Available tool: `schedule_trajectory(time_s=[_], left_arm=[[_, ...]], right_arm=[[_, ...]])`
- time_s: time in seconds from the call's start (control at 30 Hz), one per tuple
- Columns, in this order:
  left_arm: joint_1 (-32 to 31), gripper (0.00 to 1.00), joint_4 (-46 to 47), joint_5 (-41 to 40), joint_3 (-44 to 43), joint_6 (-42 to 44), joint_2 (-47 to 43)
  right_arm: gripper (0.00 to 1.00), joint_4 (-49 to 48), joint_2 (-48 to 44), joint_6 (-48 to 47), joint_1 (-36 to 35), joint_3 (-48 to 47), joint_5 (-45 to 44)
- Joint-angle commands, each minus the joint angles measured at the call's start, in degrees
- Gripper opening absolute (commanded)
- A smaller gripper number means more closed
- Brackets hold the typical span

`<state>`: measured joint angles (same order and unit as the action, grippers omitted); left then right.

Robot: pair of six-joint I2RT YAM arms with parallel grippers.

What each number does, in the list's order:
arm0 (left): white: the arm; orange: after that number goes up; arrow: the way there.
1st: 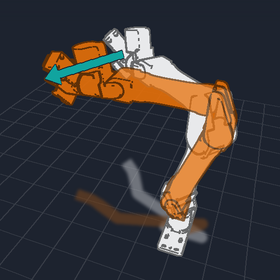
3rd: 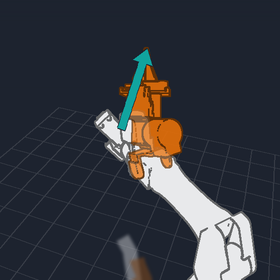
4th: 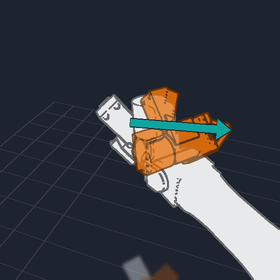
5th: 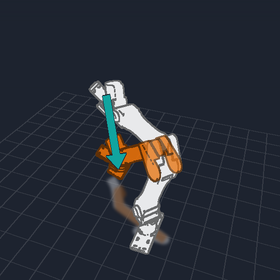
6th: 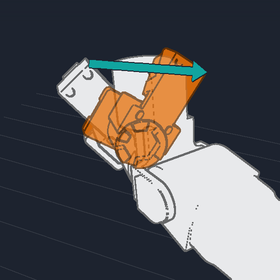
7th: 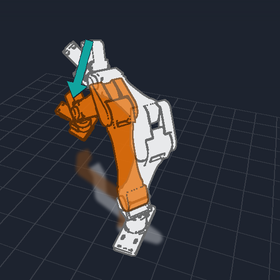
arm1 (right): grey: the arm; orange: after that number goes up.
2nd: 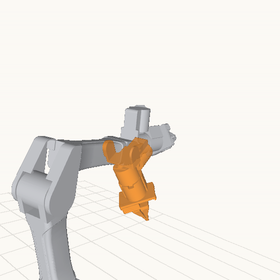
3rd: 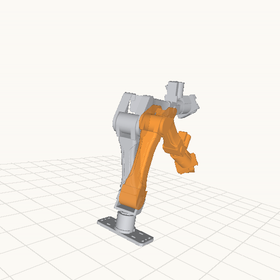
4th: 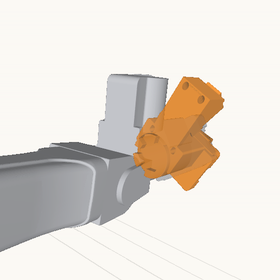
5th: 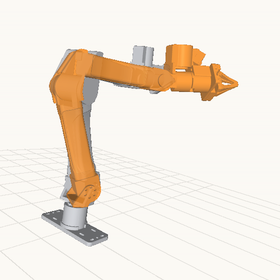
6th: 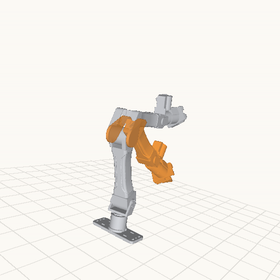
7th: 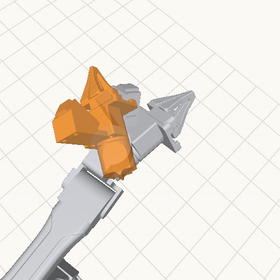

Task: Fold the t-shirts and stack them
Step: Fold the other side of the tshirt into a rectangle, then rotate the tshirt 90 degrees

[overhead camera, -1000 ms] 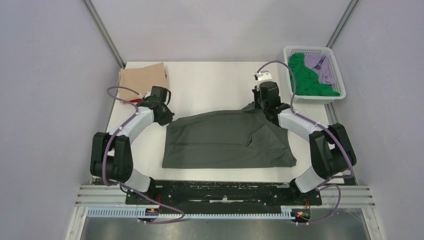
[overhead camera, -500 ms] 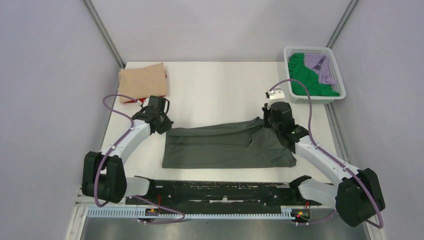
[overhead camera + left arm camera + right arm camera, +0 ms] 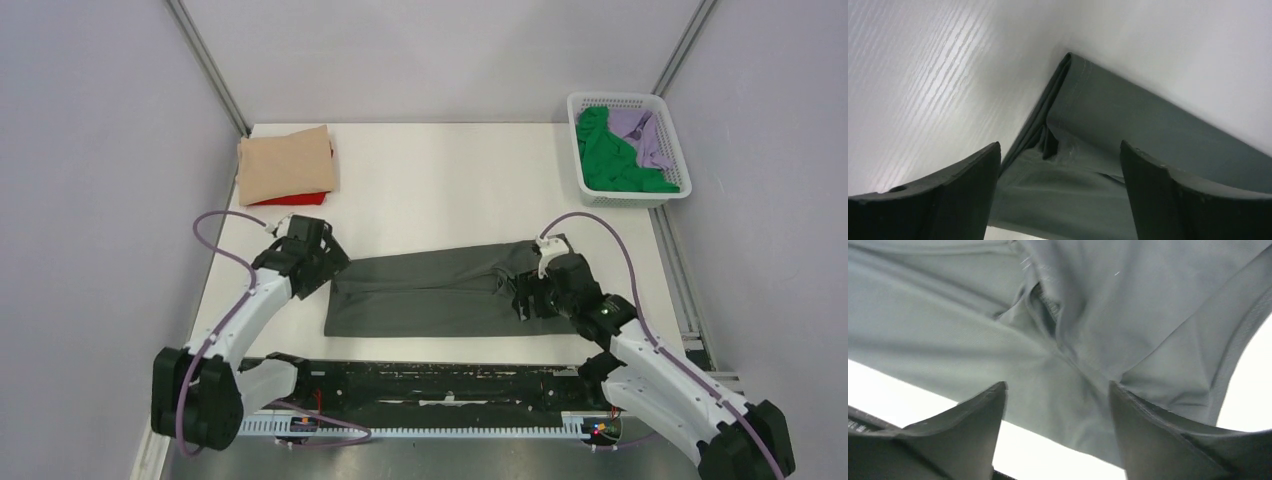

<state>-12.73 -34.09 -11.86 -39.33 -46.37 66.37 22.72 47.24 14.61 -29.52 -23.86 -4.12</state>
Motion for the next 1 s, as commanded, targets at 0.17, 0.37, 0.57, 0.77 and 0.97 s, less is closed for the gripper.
schedule_trajectory(time_s=[0.17, 0.37, 0.57, 0.77, 0.97], left_arm=[[-0.19, 1.00, 0.92, 4.01, -4.22, 0.59, -9.21], [-1.60, 1.00, 11.20, 20.37, -3.95, 1.89, -0.08], [-3.35, 1.00, 13.70, 23.23, -1.79, 3.63, 9.92], [-3.44, 1.00, 14.93, 22.56, 3.44, 4.53, 13.41], [-6.69, 1.00, 15.01, 23.53, 7.90, 2.44, 9.60]], right_arm=[[0.98, -1.75, -10.11, 2.53, -0.27, -1.59, 4.68], [0.98, -5.41, -2.09, 14.78, -0.19, -0.63, -3.80], [0.98, -9.18, 2.86, 20.94, 0.68, 6.29, -4.93], [0.98, -21.90, 9.33, 19.18, 7.07, 10.28, -3.99], [0.98, -37.92, 27.20, 13.62, 12.93, 2.86, -8.10]])
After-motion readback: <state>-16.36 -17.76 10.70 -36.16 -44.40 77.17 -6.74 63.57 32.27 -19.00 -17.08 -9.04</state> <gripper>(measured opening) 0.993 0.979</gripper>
